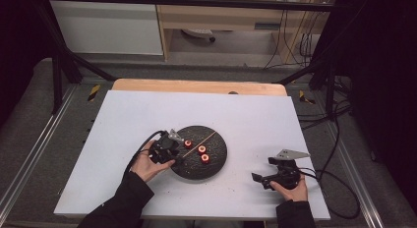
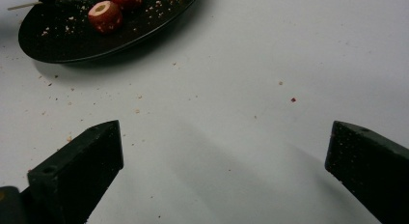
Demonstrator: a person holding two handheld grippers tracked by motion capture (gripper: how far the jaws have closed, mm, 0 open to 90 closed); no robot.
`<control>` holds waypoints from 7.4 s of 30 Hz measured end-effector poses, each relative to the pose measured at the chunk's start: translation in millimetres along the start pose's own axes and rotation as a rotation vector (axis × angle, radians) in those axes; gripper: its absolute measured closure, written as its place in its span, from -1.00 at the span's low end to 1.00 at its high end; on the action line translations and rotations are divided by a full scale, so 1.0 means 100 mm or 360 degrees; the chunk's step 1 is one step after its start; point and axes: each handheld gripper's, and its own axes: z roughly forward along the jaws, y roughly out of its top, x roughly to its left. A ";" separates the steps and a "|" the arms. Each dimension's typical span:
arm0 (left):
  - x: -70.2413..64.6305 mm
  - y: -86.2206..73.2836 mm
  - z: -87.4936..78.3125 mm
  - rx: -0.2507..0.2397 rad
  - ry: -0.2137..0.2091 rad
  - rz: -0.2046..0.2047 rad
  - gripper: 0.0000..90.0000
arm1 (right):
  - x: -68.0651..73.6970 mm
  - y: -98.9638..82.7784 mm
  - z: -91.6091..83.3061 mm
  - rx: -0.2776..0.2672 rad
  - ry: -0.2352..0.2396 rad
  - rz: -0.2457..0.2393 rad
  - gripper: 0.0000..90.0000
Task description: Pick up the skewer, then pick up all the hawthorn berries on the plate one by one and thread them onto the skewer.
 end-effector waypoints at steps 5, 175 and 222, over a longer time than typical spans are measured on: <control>-0.01 0.01 0.03 0.0039 -0.0031 -0.0011 0.47 | 0.00 0.00 0.00 -0.0004 0.0002 0.0000 -0.98; -0.05 -0.97 -0.40 -0.0619 0.0003 -0.0110 0.95 | 1.06 1.26 1.27 0.0600 -0.0045 0.0200 0.38; -0.24 -0.91 -0.35 -0.0685 0.0009 -0.0097 0.95 | 0.83 1.00 0.64 -0.0555 0.0206 0.0551 0.39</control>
